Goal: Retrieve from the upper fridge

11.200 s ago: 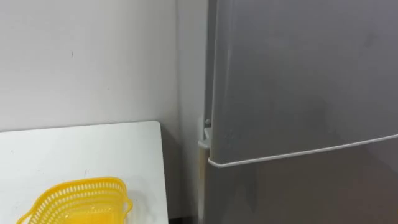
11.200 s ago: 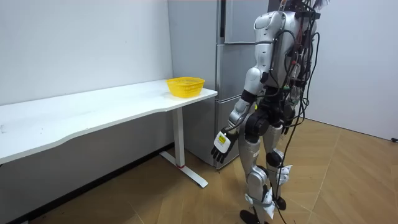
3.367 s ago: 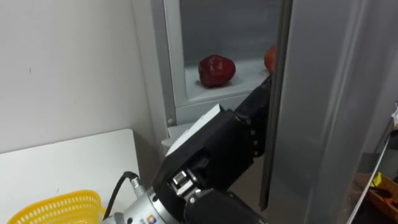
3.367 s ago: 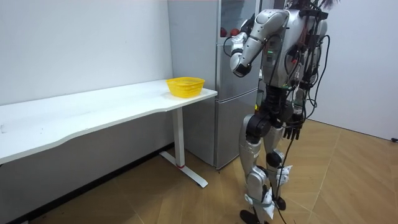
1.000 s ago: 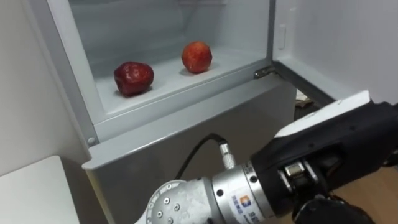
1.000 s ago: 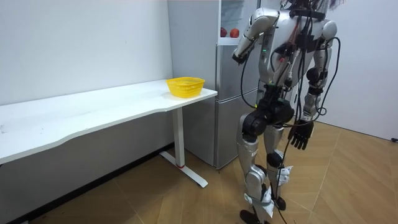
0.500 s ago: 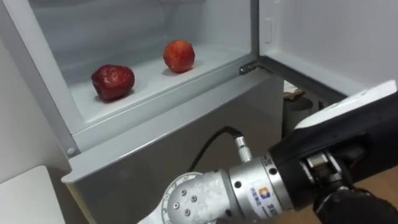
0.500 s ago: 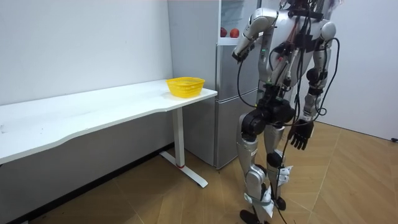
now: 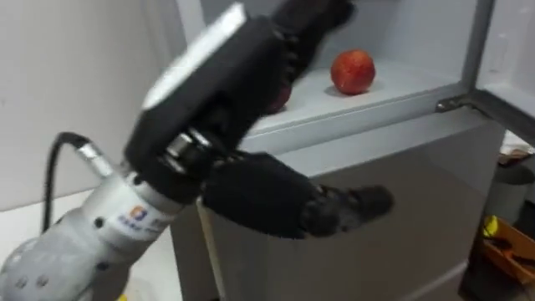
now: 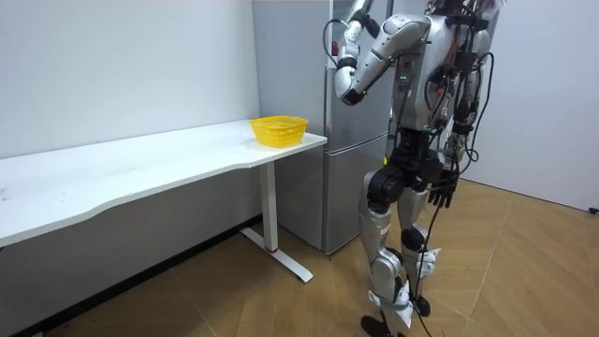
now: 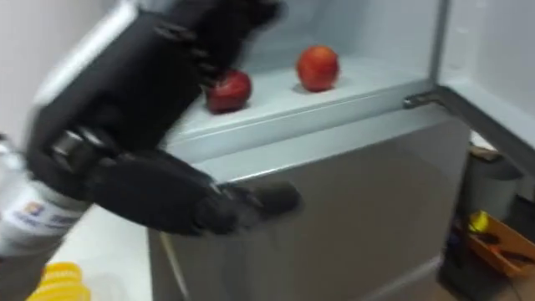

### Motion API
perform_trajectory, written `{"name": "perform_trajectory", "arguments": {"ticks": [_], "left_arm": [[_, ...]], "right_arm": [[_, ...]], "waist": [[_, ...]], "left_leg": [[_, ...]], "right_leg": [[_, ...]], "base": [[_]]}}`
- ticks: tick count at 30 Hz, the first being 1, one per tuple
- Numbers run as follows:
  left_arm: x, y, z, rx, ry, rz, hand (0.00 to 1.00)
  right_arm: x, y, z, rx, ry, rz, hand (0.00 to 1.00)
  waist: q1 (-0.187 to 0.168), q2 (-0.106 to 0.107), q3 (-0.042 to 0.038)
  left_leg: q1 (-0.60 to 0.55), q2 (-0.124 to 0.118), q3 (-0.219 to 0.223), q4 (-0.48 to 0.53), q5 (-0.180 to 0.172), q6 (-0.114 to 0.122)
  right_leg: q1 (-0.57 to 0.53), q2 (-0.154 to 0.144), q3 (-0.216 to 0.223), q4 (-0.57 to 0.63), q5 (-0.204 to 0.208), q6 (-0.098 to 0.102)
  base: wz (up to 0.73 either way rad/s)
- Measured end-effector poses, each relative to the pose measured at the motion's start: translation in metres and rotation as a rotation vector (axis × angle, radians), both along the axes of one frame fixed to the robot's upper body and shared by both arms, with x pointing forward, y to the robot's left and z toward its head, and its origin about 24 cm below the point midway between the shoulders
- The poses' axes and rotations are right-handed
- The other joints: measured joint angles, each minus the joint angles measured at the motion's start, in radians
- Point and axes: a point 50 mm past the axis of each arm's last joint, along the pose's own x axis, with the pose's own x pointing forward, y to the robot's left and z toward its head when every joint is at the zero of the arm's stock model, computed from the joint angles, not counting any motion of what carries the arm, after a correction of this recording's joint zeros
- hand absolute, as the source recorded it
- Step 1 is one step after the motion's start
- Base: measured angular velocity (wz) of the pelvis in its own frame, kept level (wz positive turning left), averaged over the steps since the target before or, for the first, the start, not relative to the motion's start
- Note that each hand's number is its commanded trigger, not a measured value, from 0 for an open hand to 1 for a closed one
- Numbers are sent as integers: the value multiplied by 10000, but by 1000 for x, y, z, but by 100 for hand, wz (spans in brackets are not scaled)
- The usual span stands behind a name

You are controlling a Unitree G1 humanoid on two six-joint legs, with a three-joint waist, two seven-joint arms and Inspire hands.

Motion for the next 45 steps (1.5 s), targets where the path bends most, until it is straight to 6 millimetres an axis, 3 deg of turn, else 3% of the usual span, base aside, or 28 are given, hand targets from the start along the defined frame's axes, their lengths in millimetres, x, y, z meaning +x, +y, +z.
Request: {"name": "perform_trajectory", "arguments": {"ticks": [4,8,11,14,20,23,25,28,31,33,36,38,41,42,44,45], "left_arm": [[-8,29,9,-840,-1260,2667,0],[-25,52,15,-2205,-2396,4028,0],[-38,72,6,-2927,-2843,5354,0],[-47,92,-11,-3486,-2504,6749,0],[-61,153,-72,-5089,-210,10215,0],[-79,187,-118,-7894,1644,11516,0],[-100,210,-169,-10559,3517,12789,0],[-121,220,-223,-14137,5275,13766,0],[-143,223,-264,-16239,6544,15019,0],[-152,220,-287,-17087,7439,15583,0],[-166,204,-324,-17056,9512,16426,0],[-178,190,-348,-16245,11146,17045,0],[-217,159,-388,-13228,15017,17945,0],[-222,155,-392,-12475,15655,17960,0],[-239,142,-404,-9432,17932,17530,0],[-241,139,-406,-8809,18359,17318,0]], "right_arm": [[-9,0,0,-183,-64,-197,0],[-15,9,-3,-13,191,102,0],[-22,12,-4,76,297,48,0],[-26,11,-3,-2,349,-40,0],[-24,6,-2,-377,61,-386,0],[-24,5,-1,-597,55,-442,0],[-29,4,0,-720,98,-512,0],[-28,8,-1,-689,178,-539,0],[-25,5,1,-766,-9,-623,0],[-18,2,2,-853,-202,-521,0],[-14,9,0,-655,-168,-501,0],[-15,13,-2,-396,8,-424,0],[-19,18,-4,-209,253,-344,0],[-20,18,-4,-189,285,-334,0],[-22,19,-5,-125,474,-169,0],[-22,19,-5,-112,525,-157,0]], "waist": [[369,-14,-8],[681,5,-12],[876,79,-41],[941,121,-2],[1140,142,46],[1431,66,5],[1639,45,-9],[1987,-82,-39],[2077,-275,-13],[2069,-297,-6],[1947,-276,-11],[1941,-244,-16],[1735,-222,-19],[1692,-274,7],[1673,-256,-12],[1673,-253,-19]], "left_leg": [[33,-33,-347,0,-1,-2],[137,-22,-348,-7,3,-8],[158,-25,-358,13,2,-11],[187,-87,-420,17,2,-14],[105,-233,-950,-18,-2,-2],[169,-244,-1044,-29,8,-6],[171,-246,-1082,13,13,-5],[90,-264,-1154,0,15,-5],[90,-288,-1227,-13,15,-4],[77,-310,-1233,-18,13,-2],[-13,-328,-1394,-44,-12,27],[7,-321,-1403,-121,-13,28],[120,-317,-1412,-159,-10,29],[119,-318,-1416,-160,-10,29],[115,-316,-1413,-165,-16,34],[115,-316,-1413,-168,-21,38]], "right_leg": [[282,-62,-342,-117,0,0],[382,-47,-326,-142,-1,-1],[406,-55,-368,-141,-2,-3],[410,-136,-617,-134,-12,-20],[362,-248,-811,50,-152,-1],[387,-248,-868,66,-184,-21],[384,-260,-905,59,-192,-29],[343,-279,-978,55,-203,-21],[374,-302,-1010,46,-247,1],[377,-330,-1010,52,-252,13],[387,-339,-1127,34,-268,36],[382,-328,-1123,33,-270,35],[534,-328,-1143,26,-276,39],[532,-327,-1138,28,-276,39],[521,-321,-1123,24,-275,39],[526,-320,-1124,17,-275,39]], "base": [[24],[-1],[2],[9],[12],[5],[0],[5],[7],[0],[11],[2],[-1],[0],[0],[0]]}}
